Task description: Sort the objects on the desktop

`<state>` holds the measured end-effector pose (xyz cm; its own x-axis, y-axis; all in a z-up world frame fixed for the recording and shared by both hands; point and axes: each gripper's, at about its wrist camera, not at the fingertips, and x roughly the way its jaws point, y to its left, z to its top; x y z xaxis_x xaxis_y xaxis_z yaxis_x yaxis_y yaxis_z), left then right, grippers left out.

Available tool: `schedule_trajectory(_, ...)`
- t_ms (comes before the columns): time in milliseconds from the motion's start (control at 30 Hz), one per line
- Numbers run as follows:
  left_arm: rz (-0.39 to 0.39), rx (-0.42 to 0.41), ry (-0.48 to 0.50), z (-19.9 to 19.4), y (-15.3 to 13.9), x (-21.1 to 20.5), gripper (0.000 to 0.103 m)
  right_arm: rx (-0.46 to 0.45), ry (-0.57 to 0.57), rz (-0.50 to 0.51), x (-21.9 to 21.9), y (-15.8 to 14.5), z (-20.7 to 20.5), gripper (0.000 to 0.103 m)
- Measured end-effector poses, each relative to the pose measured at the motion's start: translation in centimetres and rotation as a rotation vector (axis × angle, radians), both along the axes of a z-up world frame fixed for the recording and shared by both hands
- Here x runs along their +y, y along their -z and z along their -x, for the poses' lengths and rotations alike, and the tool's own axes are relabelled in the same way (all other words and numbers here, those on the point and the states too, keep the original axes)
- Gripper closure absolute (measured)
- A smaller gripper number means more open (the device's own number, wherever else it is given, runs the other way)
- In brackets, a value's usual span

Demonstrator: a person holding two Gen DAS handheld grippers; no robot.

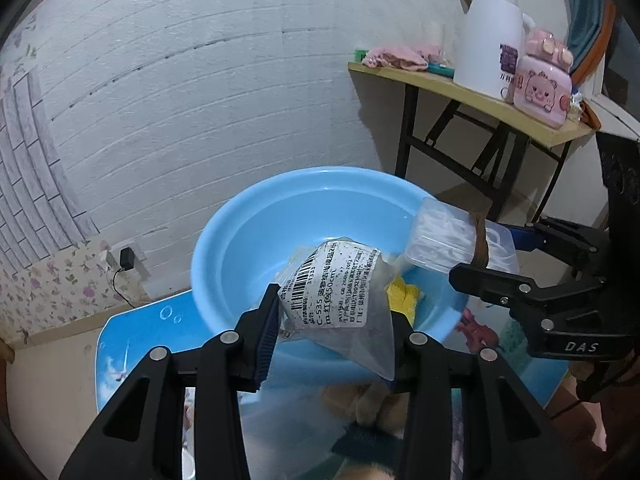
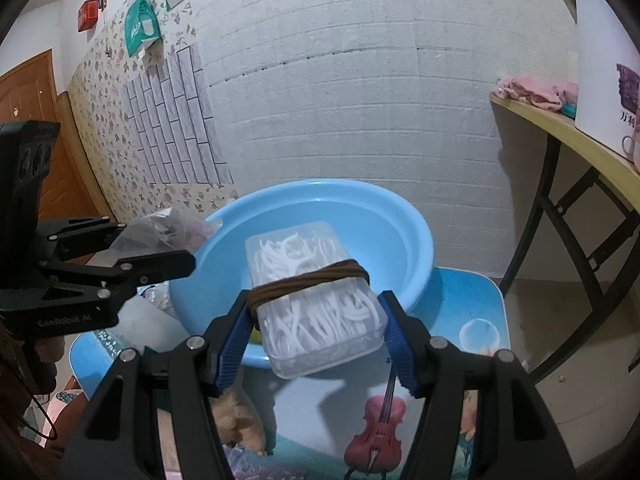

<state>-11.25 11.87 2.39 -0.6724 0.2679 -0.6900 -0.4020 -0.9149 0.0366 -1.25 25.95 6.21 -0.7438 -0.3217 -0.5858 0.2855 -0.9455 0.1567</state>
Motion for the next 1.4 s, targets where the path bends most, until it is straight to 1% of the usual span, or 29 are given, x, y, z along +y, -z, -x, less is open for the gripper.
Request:
schedule_trajectory(167,0.002,-0.030,0.020,1.0,1.3,0.6,0.060,-0.020,0.005,0.000,0.4,0.7,0.7,0.042)
schedule_trajectory(200,0.003,-0.034,0.023,1.2,1.5,0.7,0.053,-0.026,0.008,0.000,0.5,0.9,0.8,0.042)
schedule_trajectory(233,0.007,-0.038,0.026,1.3,1.7,0.8,0.033,-0.030,0.010,0.001,0.5,1.0,0.9,0.042)
schedule_trajectory(300,0.011,-0.032,0.026,1.3,1.8,0.8,0.014,-0.031,0.012,0.004,0.6,1.2,1.0,0.042)
schedule_trajectory(400,0.006,-0.027,0.027,1.3,1.8,0.7,0.013,-0.028,0.014,0.000,0.5,1.2,1.2,0.042)
schedule_trajectory(567,-0.008,-0.036,-0.003,1.4,1.8,-0.3,0.013,-0.027,0.007,0.005,-0.1,1.2,2.1,0.042)
schedule_trajectory(667,-0.008,-0.041,-0.030,1.3,1.9,-0.9,0.013,-0.024,0.003,-0.020,-1.2,1.2,3.3,0.041)
schedule_trajectory(767,-0.004,-0.044,-0.050,1.0,1.9,-1.6,0.013,-0.043,-0.023,-0.027,-2.3,1.1,3.6,0.039)
schedule_trajectory(867,0.003,-0.041,-0.072,0.5,1.9,-2.4,0.011,-0.045,-0.052,-0.033,-3.1,0.8,3.0,0.039)
schedule_trajectory(900,0.000,-0.042,-0.081,0.4,2.0,-2.7,0.008,-0.042,-0.056,-0.041,-3.2,0.7,2.7,0.039)
schedule_trajectory(933,-0.004,-0.043,-0.088,0.2,2.0,-3.0,0.007,-0.037,-0.057,-0.052,-3.3,0.6,2.4,0.039)
schedule_trajectory(1133,-0.026,-0.059,-0.122,-0.8,2.2,-4.6,0.006,-0.053,-0.025,-0.051,-2.9,0.5,1.3,0.038)
schedule_trajectory(1400,-0.037,-0.058,-0.135,-2.6,2.0,-5.6,0.005,-0.076,0.014,-0.057,-3.2,0.6,-0.7,0.038)
